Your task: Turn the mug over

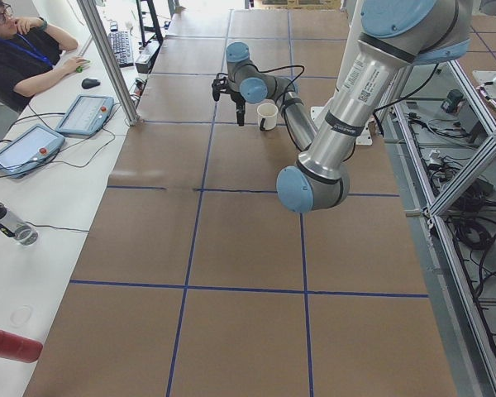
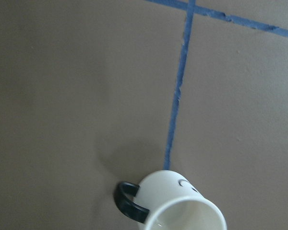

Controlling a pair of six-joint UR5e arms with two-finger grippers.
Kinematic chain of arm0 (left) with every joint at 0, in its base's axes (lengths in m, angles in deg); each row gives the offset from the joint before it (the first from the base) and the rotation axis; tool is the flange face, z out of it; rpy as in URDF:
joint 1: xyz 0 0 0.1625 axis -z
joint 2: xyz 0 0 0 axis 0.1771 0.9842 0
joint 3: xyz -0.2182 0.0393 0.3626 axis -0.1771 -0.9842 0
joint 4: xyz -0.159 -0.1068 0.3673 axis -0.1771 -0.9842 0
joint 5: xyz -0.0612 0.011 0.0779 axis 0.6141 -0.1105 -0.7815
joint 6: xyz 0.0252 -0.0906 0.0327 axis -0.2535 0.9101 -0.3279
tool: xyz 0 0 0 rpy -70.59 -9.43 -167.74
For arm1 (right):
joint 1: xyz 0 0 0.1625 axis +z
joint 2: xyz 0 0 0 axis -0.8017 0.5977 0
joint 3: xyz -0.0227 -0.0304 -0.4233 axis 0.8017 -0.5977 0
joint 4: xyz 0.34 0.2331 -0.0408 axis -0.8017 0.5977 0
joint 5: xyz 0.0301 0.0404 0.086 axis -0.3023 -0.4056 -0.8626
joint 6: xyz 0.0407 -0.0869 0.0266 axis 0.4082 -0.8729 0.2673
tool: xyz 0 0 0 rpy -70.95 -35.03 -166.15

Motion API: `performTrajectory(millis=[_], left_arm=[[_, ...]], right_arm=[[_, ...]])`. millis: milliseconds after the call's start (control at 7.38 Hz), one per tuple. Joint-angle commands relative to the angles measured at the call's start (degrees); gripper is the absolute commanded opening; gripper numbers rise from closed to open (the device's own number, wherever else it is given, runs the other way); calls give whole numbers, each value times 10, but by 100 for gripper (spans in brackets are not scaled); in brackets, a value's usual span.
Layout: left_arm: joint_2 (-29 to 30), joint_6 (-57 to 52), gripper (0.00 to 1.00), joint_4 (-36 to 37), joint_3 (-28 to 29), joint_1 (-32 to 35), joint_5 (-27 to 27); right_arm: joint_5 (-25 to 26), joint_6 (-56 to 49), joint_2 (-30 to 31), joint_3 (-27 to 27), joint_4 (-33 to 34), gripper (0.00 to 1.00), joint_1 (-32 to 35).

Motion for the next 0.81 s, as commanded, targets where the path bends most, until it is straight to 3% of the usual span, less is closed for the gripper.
performTrajectory(millis=[0,271,406,677], left_arm=[[-123,-242,100,-3,-10,107,2],[-205,-380,100,-5,-3,211,8],[-248,-507,100,-5,8,270,45],[-301,-716,100,-6,82,393,78]], right_arm=[[0,0,0,0,0,100,0],[0,0,0,0,0,100,0],[0,0,0,0,0,100,0],[0,0,0,0,0,100,0]])
